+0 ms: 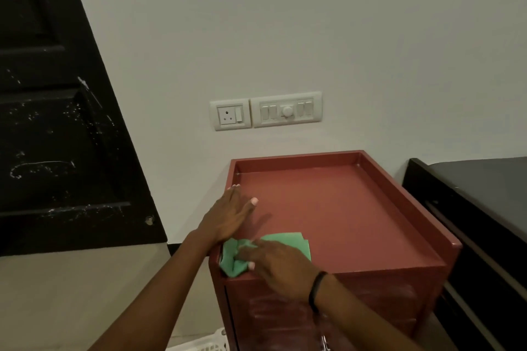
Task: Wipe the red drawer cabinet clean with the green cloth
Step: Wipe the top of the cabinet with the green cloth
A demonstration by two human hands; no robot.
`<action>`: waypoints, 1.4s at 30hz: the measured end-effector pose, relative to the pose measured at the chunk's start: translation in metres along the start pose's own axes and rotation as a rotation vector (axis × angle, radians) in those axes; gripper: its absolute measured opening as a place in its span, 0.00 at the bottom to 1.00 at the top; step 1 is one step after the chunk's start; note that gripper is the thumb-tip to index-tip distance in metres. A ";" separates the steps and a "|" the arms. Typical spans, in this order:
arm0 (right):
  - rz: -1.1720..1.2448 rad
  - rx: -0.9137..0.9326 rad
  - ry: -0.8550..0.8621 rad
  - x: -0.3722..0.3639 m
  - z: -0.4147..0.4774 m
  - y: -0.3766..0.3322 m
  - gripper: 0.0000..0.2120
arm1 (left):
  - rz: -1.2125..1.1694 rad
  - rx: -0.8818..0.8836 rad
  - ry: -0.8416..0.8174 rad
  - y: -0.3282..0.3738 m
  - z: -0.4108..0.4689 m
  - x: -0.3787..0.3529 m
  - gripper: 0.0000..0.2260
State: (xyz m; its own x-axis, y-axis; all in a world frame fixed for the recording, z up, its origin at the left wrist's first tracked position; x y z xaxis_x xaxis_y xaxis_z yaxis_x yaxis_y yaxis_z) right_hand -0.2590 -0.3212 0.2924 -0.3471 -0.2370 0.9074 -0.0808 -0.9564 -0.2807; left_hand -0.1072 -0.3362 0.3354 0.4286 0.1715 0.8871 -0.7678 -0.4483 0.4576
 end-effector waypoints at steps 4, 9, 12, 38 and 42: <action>0.036 -0.019 0.013 0.010 -0.019 -0.009 0.19 | 0.148 -0.025 0.002 0.001 0.003 -0.002 0.54; -0.039 -0.137 -0.017 0.017 -0.004 0.069 0.19 | 0.213 -0.083 -0.023 0.007 0.019 -0.012 0.52; -0.108 -0.248 -0.064 0.032 0.008 0.134 0.21 | 0.178 -0.095 -0.005 0.006 0.023 -0.014 0.43; -0.048 -0.239 -0.187 0.044 -0.029 0.147 0.22 | 0.163 -0.111 0.040 0.011 0.015 -0.011 0.35; -0.052 -0.187 -0.189 0.041 -0.071 0.088 0.22 | 0.178 -0.116 0.021 0.010 0.013 -0.010 0.39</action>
State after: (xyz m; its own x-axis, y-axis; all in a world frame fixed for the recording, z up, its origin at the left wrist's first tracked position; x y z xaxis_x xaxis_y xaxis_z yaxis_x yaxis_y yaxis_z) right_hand -0.3464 -0.4027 0.2824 -0.1586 -0.2331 0.9594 -0.2716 -0.9239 -0.2693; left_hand -0.1129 -0.3535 0.3300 0.2718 0.1177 0.9551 -0.8808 -0.3695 0.2962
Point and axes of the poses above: each hand's wrist, its own z-axis towards the middle knuckle, its own x-axis out of the back of the hand, y = z × x, the point moved 6 cm from there along z, towards the middle knuckle, and after that the axes turned 13 degrees about x, right-handed, at the moved point
